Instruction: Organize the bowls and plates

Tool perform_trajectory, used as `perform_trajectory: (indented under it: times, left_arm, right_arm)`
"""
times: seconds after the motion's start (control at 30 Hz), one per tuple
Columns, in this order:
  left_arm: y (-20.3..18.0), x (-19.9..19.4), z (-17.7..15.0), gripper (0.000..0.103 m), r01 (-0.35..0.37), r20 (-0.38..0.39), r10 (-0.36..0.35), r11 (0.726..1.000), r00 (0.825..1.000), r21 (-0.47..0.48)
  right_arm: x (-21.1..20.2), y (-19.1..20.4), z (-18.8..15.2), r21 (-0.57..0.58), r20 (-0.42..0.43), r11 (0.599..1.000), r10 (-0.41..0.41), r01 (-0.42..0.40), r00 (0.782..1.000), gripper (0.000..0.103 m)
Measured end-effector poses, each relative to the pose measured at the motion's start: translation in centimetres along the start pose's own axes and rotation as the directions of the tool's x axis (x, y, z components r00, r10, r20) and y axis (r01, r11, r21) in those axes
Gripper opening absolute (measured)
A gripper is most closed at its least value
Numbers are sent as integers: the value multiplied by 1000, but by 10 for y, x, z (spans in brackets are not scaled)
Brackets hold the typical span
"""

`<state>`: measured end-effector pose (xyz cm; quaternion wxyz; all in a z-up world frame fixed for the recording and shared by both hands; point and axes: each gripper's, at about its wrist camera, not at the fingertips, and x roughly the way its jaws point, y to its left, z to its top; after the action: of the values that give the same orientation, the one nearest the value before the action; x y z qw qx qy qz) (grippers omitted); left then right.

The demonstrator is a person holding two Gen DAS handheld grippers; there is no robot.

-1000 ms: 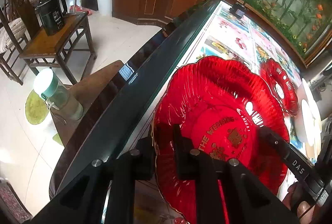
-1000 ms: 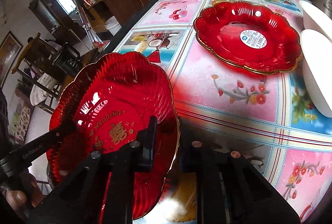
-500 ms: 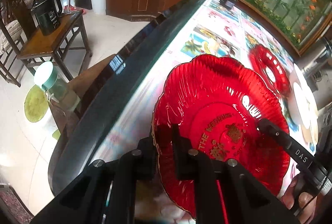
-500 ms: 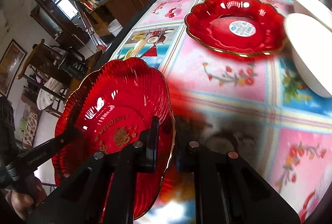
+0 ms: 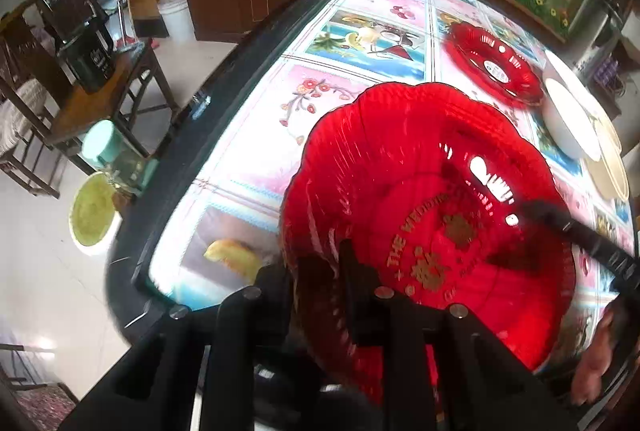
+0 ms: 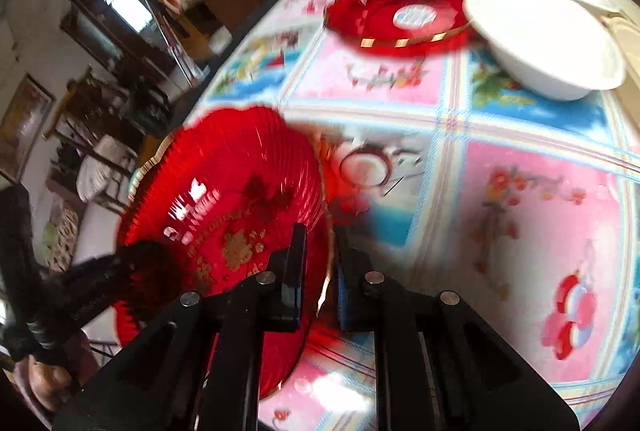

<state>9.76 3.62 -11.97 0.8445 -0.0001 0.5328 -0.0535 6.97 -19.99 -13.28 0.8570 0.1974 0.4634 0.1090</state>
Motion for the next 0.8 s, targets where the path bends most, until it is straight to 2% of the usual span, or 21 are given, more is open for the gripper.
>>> perform_trajectory:
  times: [0.07,0.13,0.2,0.3,0.4,0.47,0.53,0.6,0.63,0.67,0.7,0.8]
  left_arm:
    - [1,-13,-6,35,-34,-11,34,999,999,-3]
    - [0,-31,-16,48,-35,25,35,999,999,-13]
    - [-5,-49,-27,49,-22,84,23,1000,996,-15]
    - [-16,-66,-32,49,-10,145,9,1000,989,5]
    - [-27,-86,-31,50,55,196,-56,998,979,11]
    - [-38,-102,-36,63,133,249,-133,991,959,17]
    - [-55,-112,-46,77,207,307,-222,975,925,83]
    - [-75,-115,-56,80,244,333,-293,953,896,181]
    - [-88,-115,-62,80,255,322,-330,933,887,252]
    - [-105,-111,-68,80,260,288,-363,904,886,339]
    - [-115,-107,-71,80,260,261,-376,885,889,387]
    - [-127,-100,-73,80,270,234,-405,850,884,451]
  right_arm:
    - [-17,-5,3,-9,50,1000,9,-9,999,12]
    - [-33,-15,7,13,106,1000,22,-24,994,13]
    - [-43,-28,12,69,143,996,49,-59,988,13]
    - [-41,-44,28,154,149,982,90,-113,985,13]
    - [-28,-53,42,226,148,964,106,-138,983,13]
    - [-20,-59,53,273,147,950,117,-153,982,13]
    - [-8,-66,64,329,158,928,130,-176,979,13]
    - [8,-70,76,373,154,910,132,-181,979,13]
    - [14,-72,81,382,147,908,124,-172,981,13]
    - [18,-73,85,390,141,907,115,-162,983,13]
    - [22,-75,89,399,138,904,108,-155,985,13]
    - [31,-84,99,433,119,894,69,-114,990,13]
